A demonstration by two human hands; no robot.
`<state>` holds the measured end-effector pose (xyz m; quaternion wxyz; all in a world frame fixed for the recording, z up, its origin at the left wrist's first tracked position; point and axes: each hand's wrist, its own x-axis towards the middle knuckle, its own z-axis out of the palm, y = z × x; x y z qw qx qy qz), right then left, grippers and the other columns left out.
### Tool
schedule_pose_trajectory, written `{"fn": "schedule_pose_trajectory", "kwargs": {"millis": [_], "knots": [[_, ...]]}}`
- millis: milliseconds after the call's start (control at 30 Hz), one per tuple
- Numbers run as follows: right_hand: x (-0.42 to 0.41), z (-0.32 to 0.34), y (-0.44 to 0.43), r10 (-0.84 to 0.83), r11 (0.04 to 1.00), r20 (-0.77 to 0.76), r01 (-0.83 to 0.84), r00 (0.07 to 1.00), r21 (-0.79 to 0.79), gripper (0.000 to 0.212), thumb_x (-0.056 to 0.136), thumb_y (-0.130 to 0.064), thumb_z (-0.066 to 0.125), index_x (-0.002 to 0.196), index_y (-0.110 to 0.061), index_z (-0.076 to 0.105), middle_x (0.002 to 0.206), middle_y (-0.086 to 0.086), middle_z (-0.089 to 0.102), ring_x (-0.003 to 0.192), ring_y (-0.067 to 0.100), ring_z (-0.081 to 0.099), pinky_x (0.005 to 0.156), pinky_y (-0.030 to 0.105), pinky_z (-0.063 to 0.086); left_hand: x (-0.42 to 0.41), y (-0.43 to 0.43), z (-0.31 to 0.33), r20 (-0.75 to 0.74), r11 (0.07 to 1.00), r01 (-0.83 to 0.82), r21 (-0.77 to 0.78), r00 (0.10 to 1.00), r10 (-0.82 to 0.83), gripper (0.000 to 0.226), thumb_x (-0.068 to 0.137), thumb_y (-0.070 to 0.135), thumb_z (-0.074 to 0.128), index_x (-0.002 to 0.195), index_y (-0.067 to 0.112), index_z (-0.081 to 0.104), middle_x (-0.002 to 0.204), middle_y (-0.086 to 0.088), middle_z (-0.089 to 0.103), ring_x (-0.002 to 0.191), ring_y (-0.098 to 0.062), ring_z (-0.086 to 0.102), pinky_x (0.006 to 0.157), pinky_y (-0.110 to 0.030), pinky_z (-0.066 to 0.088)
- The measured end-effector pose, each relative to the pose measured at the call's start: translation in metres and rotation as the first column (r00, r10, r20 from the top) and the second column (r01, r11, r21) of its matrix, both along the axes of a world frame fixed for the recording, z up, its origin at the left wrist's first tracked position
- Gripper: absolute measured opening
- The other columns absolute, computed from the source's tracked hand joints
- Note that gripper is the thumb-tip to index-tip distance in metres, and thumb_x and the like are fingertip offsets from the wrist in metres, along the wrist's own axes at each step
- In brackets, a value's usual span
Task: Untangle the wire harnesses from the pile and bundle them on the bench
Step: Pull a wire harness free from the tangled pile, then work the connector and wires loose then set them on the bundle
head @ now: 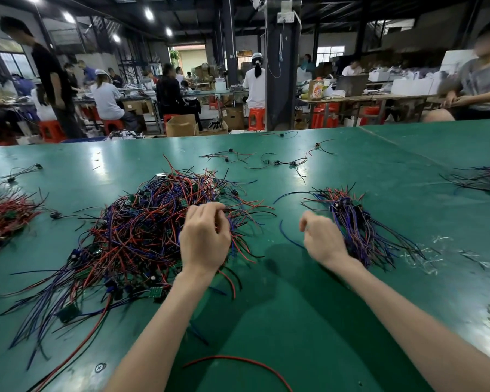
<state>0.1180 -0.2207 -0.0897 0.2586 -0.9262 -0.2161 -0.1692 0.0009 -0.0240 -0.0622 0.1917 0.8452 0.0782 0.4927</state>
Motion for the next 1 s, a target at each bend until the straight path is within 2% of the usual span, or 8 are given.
{"fn": "schedule_pose_trajectory", "kwargs": {"millis": [100,233,333,500,633,767,900,1000], "knots": [[-0.008,-0.011,0.011,0.055,0.991,-0.053,-0.061,0.997,-0.116,0.030,0.073,0.010,0.043,0.089,-0.012,0.056,0.085,0.016,0.063,0.082,0.033,0.056,0.059,0.032,0.030,-0.001,0.024,0.006,-0.044,0.984,-0.161,-0.076,0.986,0.158,0.019,0.088,0.003,0.058,0.106,0.002,0.066,0.096,-0.014,0.069,0.095,-0.026,0.054,0.071,-0.028,0.045],[-0.008,-0.011,0.013,0.082,0.977,-0.020,-0.084,0.996,-0.196,0.026,0.075,0.006,0.044,0.086,-0.016,0.055,0.089,0.014,0.062,0.089,0.032,0.053,0.062,0.033,0.027,-0.004,0.059,0.011,-0.351,0.927,-0.366,-0.078,0.881,0.318,0.032,0.092,0.014,0.053,0.123,0.011,0.058,0.116,-0.014,0.061,0.110,-0.032,0.047,0.092,-0.041,0.039],[-0.008,-0.011,0.013,0.087,0.976,-0.011,-0.087,0.996,-0.199,0.025,0.076,0.005,0.044,0.088,-0.012,0.057,0.089,0.013,0.062,0.089,0.032,0.053,0.062,0.033,0.027,-0.005,0.073,0.008,-0.545,0.916,-0.402,-0.006,0.769,0.334,0.028,0.096,0.023,0.051,0.122,0.017,0.061,0.114,-0.010,0.065,0.109,-0.033,0.053,0.093,-0.045,0.040],[-0.009,-0.013,0.012,0.095,0.980,0.013,-0.091,0.995,-0.177,0.025,0.077,0.007,0.043,0.083,-0.017,0.050,0.088,0.011,0.063,0.089,0.031,0.053,0.062,0.031,0.025,-0.008,0.074,0.004,-0.326,0.924,-0.381,-0.044,0.879,0.347,0.016,0.093,0.019,0.060,0.103,0.014,0.072,0.091,-0.010,0.073,0.092,-0.031,0.061,0.087,-0.041,0.035],[-0.008,-0.014,0.012,0.093,0.983,0.024,-0.088,0.995,-0.158,0.025,0.079,0.007,0.042,0.091,-0.010,0.056,0.090,0.011,0.064,0.086,0.031,0.053,0.062,0.031,0.025,-0.008,0.073,0.008,-0.087,0.937,-0.299,-0.179,0.954,0.288,0.015,0.089,0.012,0.066,0.098,0.002,0.073,0.084,-0.018,0.071,0.085,-0.035,0.059,0.076,-0.037,0.043],[-0.009,-0.014,0.012,0.111,0.983,0.043,-0.103,0.993,-0.149,0.024,0.080,0.006,0.041,0.092,-0.009,0.055,0.089,0.011,0.064,0.085,0.031,0.053,0.063,0.031,0.028,-0.008,0.074,0.017,0.091,0.908,-0.292,-0.299,0.939,0.332,0.018,0.088,0.014,0.067,0.098,0.001,0.072,0.088,-0.016,0.072,0.083,-0.029,0.059,0.072,-0.024,0.037],[-0.010,-0.014,0.013,0.116,0.983,0.063,-0.106,0.991,-0.147,0.025,0.081,0.006,0.042,0.094,-0.009,0.057,0.088,0.011,0.065,0.082,0.029,0.052,0.063,0.030,0.029,-0.006,0.085,0.034,0.247,0.824,-0.192,-0.534,0.896,0.370,0.024,0.089,0.018,0.065,0.105,0.000,0.069,0.097,-0.013,0.071,0.080,-0.017,0.059,0.074,-0.024,0.049],[-0.010,-0.013,0.014,0.109,0.984,0.087,-0.095,0.990,-0.152,0.023,0.083,0.005,0.043,0.095,-0.009,0.057,0.086,0.010,0.064,0.072,0.024,0.043,0.063,0.029,0.028,-0.003,0.099,0.059,0.297,0.823,-0.160,-0.545,0.881,0.368,0.025,0.089,0.017,0.065,0.107,0.000,0.068,0.099,-0.013,0.071,0.080,-0.013,0.060,0.071,-0.016,0.049]]}}
